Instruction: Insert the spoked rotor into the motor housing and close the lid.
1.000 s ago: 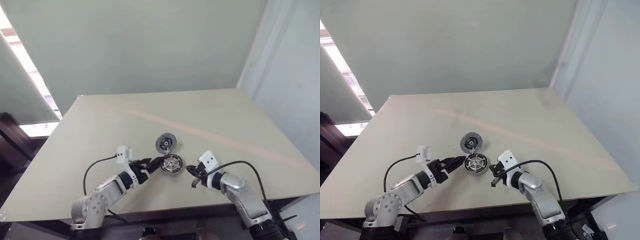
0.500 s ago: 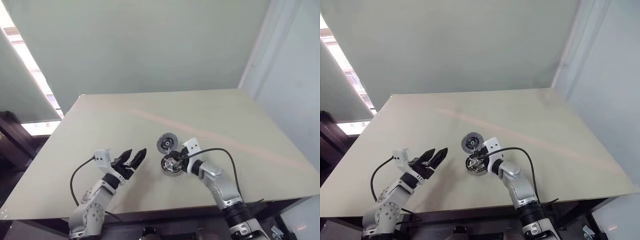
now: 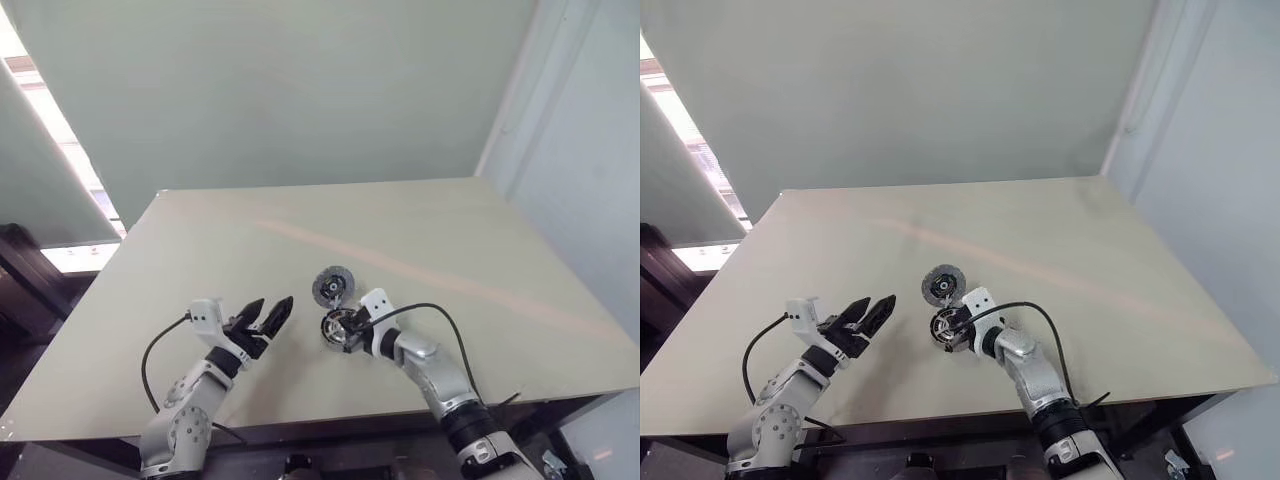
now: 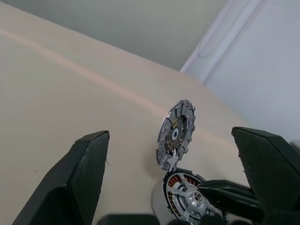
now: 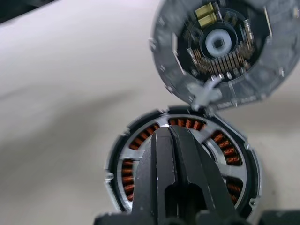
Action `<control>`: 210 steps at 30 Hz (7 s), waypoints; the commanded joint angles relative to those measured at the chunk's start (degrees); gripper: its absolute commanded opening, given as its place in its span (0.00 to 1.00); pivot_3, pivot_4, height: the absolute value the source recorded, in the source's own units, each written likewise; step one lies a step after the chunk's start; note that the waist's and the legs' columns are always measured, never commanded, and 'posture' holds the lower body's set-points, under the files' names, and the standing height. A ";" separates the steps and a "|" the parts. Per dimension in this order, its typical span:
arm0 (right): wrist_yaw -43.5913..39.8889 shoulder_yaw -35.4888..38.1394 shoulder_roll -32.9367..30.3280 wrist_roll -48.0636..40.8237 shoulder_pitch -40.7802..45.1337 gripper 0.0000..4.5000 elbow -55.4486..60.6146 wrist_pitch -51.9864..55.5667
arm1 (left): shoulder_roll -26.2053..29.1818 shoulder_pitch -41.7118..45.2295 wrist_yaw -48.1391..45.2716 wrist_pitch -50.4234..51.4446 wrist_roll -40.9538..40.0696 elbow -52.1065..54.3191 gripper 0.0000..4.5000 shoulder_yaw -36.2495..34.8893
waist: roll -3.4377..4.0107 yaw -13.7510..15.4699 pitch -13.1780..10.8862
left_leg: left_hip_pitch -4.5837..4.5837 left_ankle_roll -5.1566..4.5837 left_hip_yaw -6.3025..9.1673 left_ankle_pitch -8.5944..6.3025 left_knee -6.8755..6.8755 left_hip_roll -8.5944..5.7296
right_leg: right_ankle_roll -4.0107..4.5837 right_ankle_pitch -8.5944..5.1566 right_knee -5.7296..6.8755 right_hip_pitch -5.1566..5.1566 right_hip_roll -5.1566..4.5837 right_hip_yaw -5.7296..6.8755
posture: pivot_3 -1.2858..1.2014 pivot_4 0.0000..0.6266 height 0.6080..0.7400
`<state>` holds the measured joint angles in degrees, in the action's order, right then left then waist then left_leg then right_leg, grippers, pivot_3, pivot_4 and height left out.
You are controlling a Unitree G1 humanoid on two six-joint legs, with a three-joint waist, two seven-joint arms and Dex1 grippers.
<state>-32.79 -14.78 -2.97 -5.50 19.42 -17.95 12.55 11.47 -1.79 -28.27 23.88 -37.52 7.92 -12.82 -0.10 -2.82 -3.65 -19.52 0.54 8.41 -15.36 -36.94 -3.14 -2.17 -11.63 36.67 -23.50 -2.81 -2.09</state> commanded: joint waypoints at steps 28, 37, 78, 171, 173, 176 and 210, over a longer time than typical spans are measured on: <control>-17.14 -21.68 -19.79 22.43 7.55 0.91 18.46 6.32 | 2.88 -1.29 -3.58 -0.25 3.60 -0.88 1.00 2.23 | -0.05 0.04 -0.01 | -0.01 0.01 0.03 0.00 -0.04 0.03 | -0.01 0.00 -0.01 0.02 -0.03 0.08 | 0.52 0.00 1.00; -17.59 -23.87 -17.32 25.41 10.50 0.91 14.30 9.03 | 2.64 -2.03 -3.50 -0.68 4.04 -0.53 1.00 3.01 | -0.04 0.02 -0.01 | 0.01 0.01 0.04 0.00 -0.04 0.04 | -0.01 0.00 0.01 0.01 -0.02 0.10 | 0.52 0.00 1.00; -21.65 -19.81 -10.31 20.04 8.94 0.01 24.59 28.32 | 2.68 -1.98 -2.97 -0.51 5.02 -0.54 1.00 2.74 | -0.05 0.02 0.01 | -0.02 0.02 0.08 0.00 -0.01 0.03 | -0.02 0.01 0.03 -0.05 -0.02 0.10 | 0.52 0.00 1.00; -2.72 -38.57 -14.73 11.25 16.45 0.99 25.31 37.39 | 1.39 -1.22 -1.34 -6.98 6.29 -4.88 1.00 -0.06 | 0.00 0.00 0.02 | -0.09 0.05 0.14 -0.02 0.05 0.10 | -0.03 0.00 -0.04 -0.14 -0.05 0.29 | 0.52 0.00 1.00; -2.92 -38.52 -14.52 11.63 16.15 0.99 25.16 37.66 | 1.43 -1.24 -1.40 -6.86 6.24 -4.74 1.00 -0.03 | 0.00 -0.01 0.02 | -0.09 0.05 0.14 -0.02 0.05 0.10 | -0.03 0.00 -0.04 -0.13 -0.05 0.29 | 0.52 0.00 1.00; -2.46 -38.07 -13.82 12.19 15.57 0.87 24.52 37.82 | 1.48 -1.26 -1.48 -6.63 6.12 -4.51 1.00 0.09 | 0.00 0.00 0.02 | -0.09 0.05 0.14 -0.02 0.05 0.10 | -0.03 0.00 -0.03 -0.14 -0.05 0.30 | 0.52 0.00 1.00; 0.86 -21.18 2.79 6.42 12.83 0.01 24.95 55.92 | 17.41 -6.04 -16.81 -3.00 11.91 -0.22 1.00 9.12 | 0.03 -0.03 0.02 | -0.22 0.08 0.04 -0.01 0.28 0.21 | 0.00 0.00 0.06 -0.57 0.01 0.22 | 0.52 0.00 1.00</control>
<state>-32.13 -37.42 -2.03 2.93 31.08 3.70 67.38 28.14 -8.58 -44.47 21.23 -26.08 5.81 -3.75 -0.07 -2.85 -3.62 -19.84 0.62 8.44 -15.37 -36.66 -2.93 -2.17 -11.63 36.73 -24.18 -2.80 -1.88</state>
